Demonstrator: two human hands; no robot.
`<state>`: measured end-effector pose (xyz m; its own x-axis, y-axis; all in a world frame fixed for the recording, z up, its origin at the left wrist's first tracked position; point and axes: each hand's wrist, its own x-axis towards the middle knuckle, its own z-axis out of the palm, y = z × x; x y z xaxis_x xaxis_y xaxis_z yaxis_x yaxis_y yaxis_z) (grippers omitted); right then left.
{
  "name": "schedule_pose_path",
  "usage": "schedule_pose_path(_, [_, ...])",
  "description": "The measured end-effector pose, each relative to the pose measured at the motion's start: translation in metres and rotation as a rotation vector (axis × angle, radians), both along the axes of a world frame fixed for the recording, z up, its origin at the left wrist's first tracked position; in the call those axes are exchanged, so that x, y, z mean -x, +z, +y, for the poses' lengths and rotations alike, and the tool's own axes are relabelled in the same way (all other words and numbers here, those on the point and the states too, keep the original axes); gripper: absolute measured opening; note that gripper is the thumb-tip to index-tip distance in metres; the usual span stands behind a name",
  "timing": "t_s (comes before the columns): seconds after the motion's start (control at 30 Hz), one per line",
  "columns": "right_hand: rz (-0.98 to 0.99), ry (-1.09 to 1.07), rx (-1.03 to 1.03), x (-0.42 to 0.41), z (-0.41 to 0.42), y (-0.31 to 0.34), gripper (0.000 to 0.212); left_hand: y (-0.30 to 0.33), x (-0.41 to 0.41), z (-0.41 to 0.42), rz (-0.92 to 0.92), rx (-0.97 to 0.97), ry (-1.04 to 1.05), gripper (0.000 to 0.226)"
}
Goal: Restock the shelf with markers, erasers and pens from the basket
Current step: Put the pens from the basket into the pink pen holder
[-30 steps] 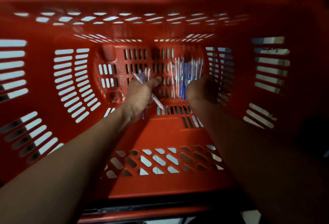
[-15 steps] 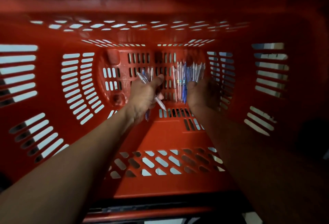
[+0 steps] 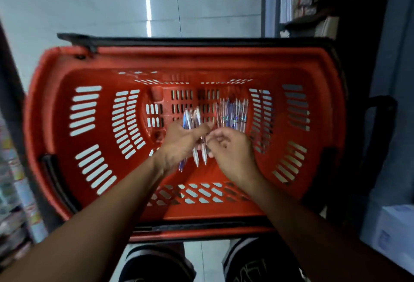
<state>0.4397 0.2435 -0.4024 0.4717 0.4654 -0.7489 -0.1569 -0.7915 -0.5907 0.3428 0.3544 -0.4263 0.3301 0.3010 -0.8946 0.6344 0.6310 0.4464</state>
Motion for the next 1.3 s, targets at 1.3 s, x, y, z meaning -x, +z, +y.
schedule_pose_path(1.3, [-0.371, -0.108, -0.489, 0.118, -0.049, 0.422, 0.012, 0.452, 0.093, -0.011, -0.440, -0.315, -0.086, 0.052])
